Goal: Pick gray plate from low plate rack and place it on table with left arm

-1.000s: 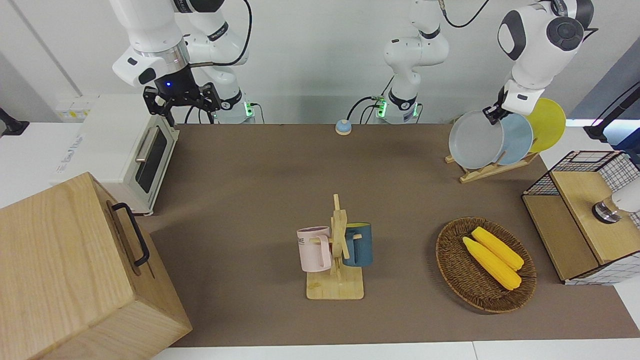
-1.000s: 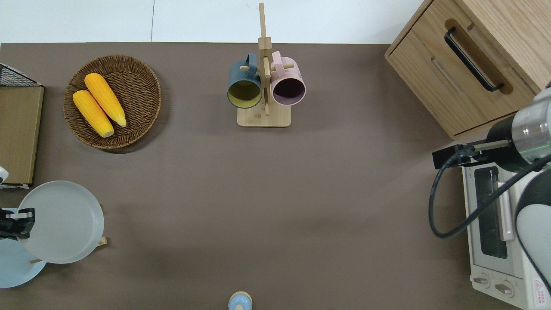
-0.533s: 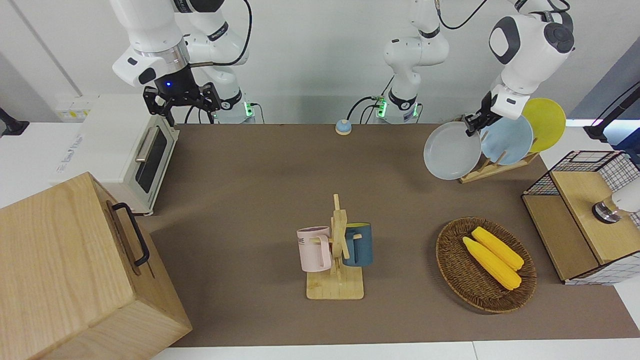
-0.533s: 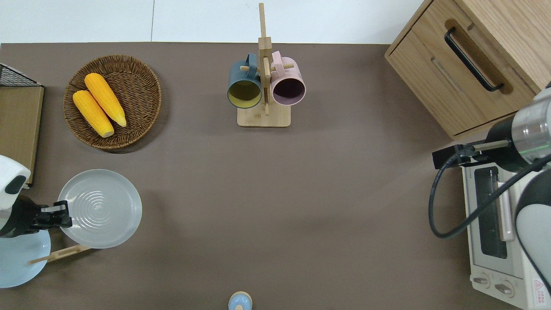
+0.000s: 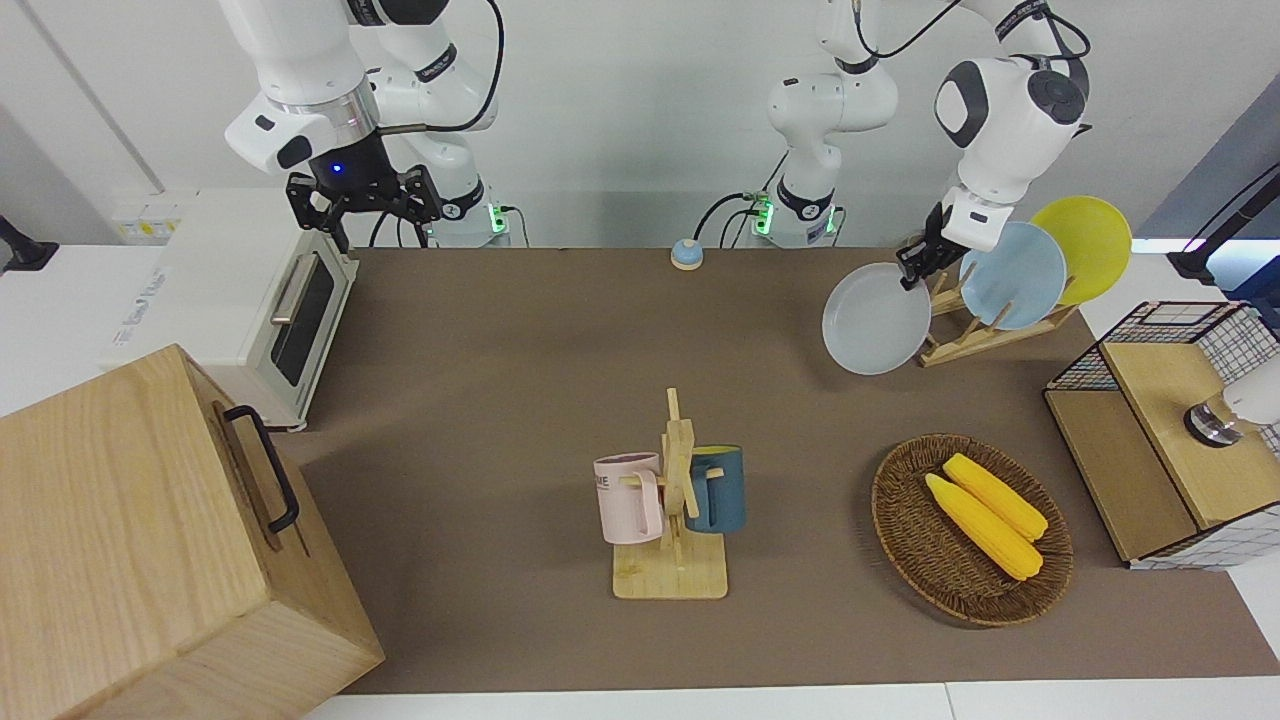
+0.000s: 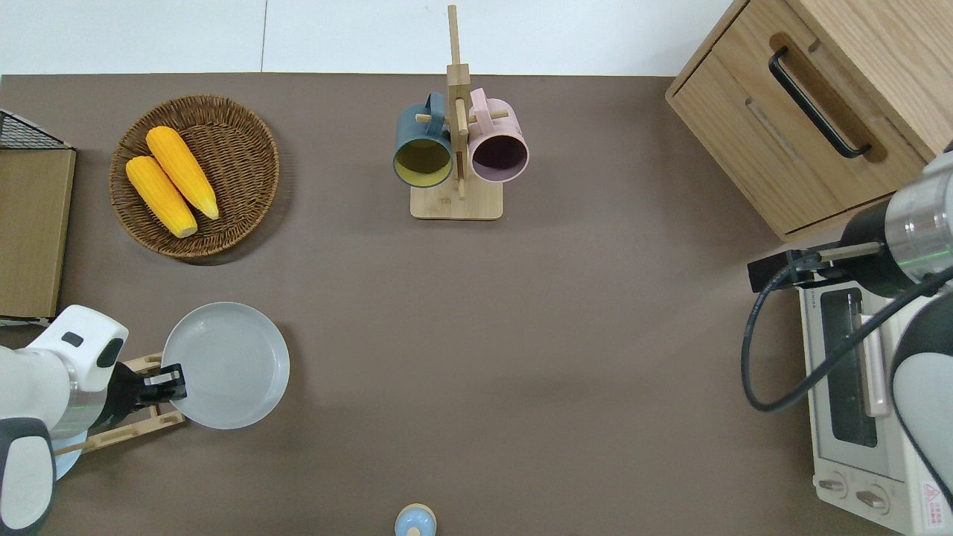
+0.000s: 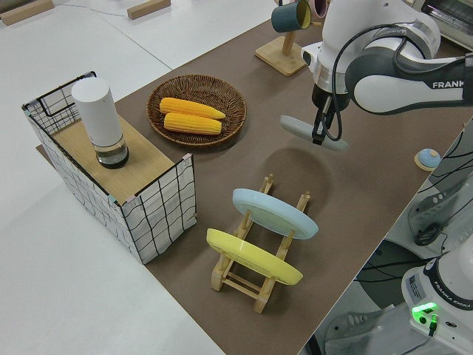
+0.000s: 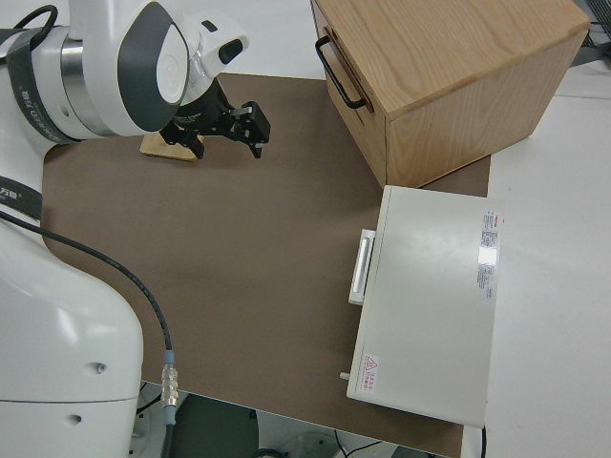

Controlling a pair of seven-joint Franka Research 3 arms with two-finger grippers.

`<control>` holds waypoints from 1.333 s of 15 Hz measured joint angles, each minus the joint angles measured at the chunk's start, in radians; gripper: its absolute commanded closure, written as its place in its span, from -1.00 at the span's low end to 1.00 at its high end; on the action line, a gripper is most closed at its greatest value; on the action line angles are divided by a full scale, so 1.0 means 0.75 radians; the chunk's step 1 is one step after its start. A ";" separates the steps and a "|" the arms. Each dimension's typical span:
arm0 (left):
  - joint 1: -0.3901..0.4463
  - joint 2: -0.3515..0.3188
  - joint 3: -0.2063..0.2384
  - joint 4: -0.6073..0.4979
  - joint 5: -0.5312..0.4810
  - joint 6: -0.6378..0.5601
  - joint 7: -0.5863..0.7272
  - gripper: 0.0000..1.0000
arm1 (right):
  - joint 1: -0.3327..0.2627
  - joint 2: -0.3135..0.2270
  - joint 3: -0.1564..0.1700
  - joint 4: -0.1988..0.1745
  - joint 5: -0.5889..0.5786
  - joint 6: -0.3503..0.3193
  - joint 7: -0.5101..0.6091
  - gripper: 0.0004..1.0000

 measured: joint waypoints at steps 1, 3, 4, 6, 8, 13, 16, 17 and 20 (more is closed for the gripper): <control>0.000 -0.012 -0.002 -0.040 -0.004 0.028 0.000 1.00 | 0.000 0.000 0.000 0.000 0.000 0.000 0.000 -0.97; 0.001 -0.027 -0.008 -0.107 -0.010 0.062 0.000 1.00 | 0.000 0.000 0.000 0.000 0.000 0.000 0.000 -0.97; 0.002 -0.031 -0.013 -0.129 -0.011 0.074 0.000 1.00 | 0.000 0.000 0.000 0.000 0.000 0.000 0.000 -0.97; 0.003 -0.039 -0.020 -0.164 -0.015 0.101 0.000 0.95 | 0.000 0.000 0.000 0.000 0.000 0.000 0.000 -0.97; 0.004 -0.044 -0.020 -0.171 -0.017 0.105 -0.001 -0.19 | 0.000 0.000 0.000 0.000 0.000 0.000 0.000 -0.97; 0.004 -0.046 -0.027 -0.192 -0.018 0.105 -0.004 -0.72 | 0.000 0.000 0.000 0.000 0.000 0.000 0.000 -0.97; 0.004 -0.046 -0.028 -0.193 -0.018 0.105 -0.005 -0.87 | 0.000 0.000 0.000 0.000 0.000 0.000 0.000 -0.97; 0.004 -0.046 -0.028 -0.193 -0.018 0.104 -0.006 -0.97 | 0.000 0.000 0.000 0.000 0.000 0.000 0.000 -0.97; 0.004 -0.047 -0.028 -0.179 -0.017 0.105 -0.006 -0.98 | 0.000 0.000 0.000 0.000 0.000 0.000 0.000 -0.97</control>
